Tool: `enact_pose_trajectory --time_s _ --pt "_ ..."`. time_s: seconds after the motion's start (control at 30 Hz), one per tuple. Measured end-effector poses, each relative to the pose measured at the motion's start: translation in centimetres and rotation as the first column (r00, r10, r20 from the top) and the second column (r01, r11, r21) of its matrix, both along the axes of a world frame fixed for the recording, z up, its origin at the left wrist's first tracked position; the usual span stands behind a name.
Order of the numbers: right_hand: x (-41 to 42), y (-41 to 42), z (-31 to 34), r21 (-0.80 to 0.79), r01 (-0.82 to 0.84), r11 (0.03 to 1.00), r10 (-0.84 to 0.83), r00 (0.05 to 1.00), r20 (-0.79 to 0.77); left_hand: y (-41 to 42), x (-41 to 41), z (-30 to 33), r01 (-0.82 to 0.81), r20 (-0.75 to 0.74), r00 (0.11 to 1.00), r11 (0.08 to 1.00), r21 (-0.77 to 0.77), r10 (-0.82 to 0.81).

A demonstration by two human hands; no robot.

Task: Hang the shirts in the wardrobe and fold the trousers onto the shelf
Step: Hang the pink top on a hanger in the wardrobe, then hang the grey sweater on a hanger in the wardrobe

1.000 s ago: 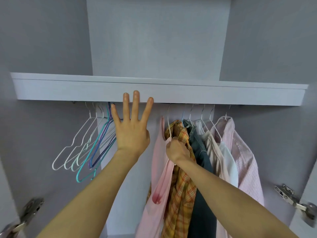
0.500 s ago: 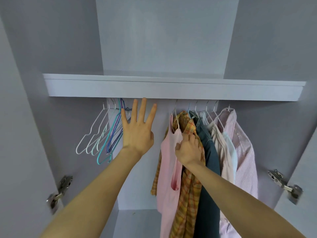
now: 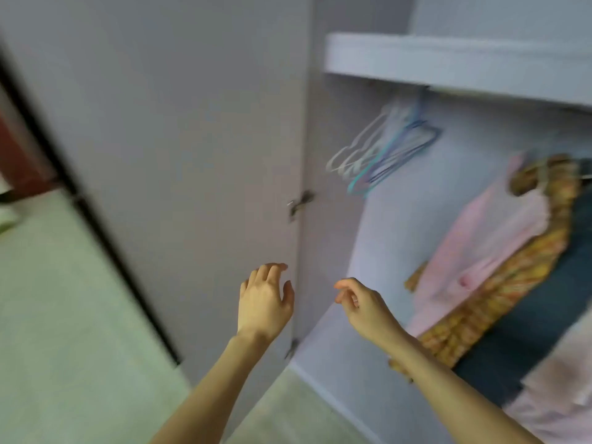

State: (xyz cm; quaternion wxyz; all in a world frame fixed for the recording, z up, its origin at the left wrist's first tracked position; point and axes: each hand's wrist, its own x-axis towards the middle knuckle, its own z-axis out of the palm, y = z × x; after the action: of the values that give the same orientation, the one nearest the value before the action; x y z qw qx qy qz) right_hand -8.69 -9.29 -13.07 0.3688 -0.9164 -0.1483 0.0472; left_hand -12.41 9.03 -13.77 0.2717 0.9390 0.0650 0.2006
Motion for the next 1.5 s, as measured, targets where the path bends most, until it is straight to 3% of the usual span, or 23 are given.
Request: enact_pose_trajectory --time_s 0.1,0.2,0.37,0.43,0.57,0.77,0.9,0.97,1.1,1.17,1.27,1.33,1.37,1.4,1.47,1.5 --pt "-4.6 5.9 -2.7 -0.006 -0.266 0.964 0.264 0.959 -0.107 4.6 -9.3 -3.2 -0.252 -0.124 0.962 0.966 -0.050 0.244" --pt "-10.2 12.6 -5.3 0.003 -0.475 0.880 0.466 0.861 -0.201 9.0 -19.6 -5.7 -0.487 -0.208 0.862 0.869 -0.088 0.463" --pt "-21.5 23.2 -8.4 0.041 -0.741 0.670 0.712 0.627 -0.315 14.4 -36.0 -8.5 -0.802 -0.304 0.584 0.592 -0.078 0.752" --pt "-27.1 27.7 -9.6 0.048 -0.835 0.549 0.790 0.499 -0.355 16.4 -42.9 -9.6 -0.899 -0.327 0.432 0.429 -0.086 0.840" --pt "-36.6 35.1 -12.5 0.013 -0.942 0.335 0.855 0.298 -0.425 19.1 -54.4 -12.9 -0.984 -0.395 0.166 0.128 -0.121 0.904" --pt "-49.5 42.5 -19.1 -0.043 -0.990 0.137 0.802 0.137 -0.581 20.6 -68.6 -20.6 -0.968 -0.613 -0.115 -0.228 -0.109 0.782" --pt "-56.7 44.2 -25.0 -0.097 -0.995 -0.036 0.739 0.039 -0.672 19.7 -75.5 -27.4 -0.945 -0.749 -0.190 -0.325 -0.036 0.635" --pt "-58.6 44.1 -26.7 -0.121 -0.990 -0.078 0.705 0.031 -0.709 19.2 -77.3 -29.8 -0.955 -0.784 -0.187 -0.297 0.003 0.592" --pt "-62.4 43.8 -31.6 -0.186 -0.963 -0.193 0.661 0.012 -0.750 18.3 -80.3 -35.4 -0.945 -0.906 -0.148 -0.326 0.012 0.396" --pt "-63.1 43.5 -33.2 -0.215 -0.951 -0.220 0.653 0.020 -0.757 18.1 -80.4 -37.2 -0.961 -0.933 -0.159 -0.268 0.071 0.322" --pt "-63.1 43.1 -34.5 -0.246 -0.937 -0.247 0.616 0.044 -0.787 18.1 -80.0 -38.3 -0.952 -0.885 -0.301 -0.172 0.255 0.355" --pt "-62.6 42.9 -34.3 -0.272 -0.926 -0.261 0.598 0.066 -0.799 18.0 -80.5 -38.1 -0.928 -0.800 -0.373 -0.174 0.331 0.469" --pt "-62.2 42.8 -34.1 -0.281 -0.925 -0.257 0.587 0.082 -0.805 18.0 -81.0 -37.7 -0.927 -0.767 -0.375 -0.207 0.313 0.520" --pt "-62.0 42.8 -33.7 -0.290 -0.924 -0.250 0.580 0.097 -0.809 18.1 -81.7 -37.1 -0.922 -0.734 -0.379 -0.299 0.247 0.563" --pt "-61.8 43.0 -32.7 -0.282 -0.936 -0.210 0.574 0.115 -0.811 18.5 -82.9 -35.3 -0.829 -0.704 -0.409 -0.559 0.020 0.581" --pt "-61.9 43.1 -31.8 -0.256 -0.950 -0.177 0.582 0.109 -0.806 18.7 -83.0 -34.0 -0.754 -0.697 -0.396 -0.645 -0.125 0.598"
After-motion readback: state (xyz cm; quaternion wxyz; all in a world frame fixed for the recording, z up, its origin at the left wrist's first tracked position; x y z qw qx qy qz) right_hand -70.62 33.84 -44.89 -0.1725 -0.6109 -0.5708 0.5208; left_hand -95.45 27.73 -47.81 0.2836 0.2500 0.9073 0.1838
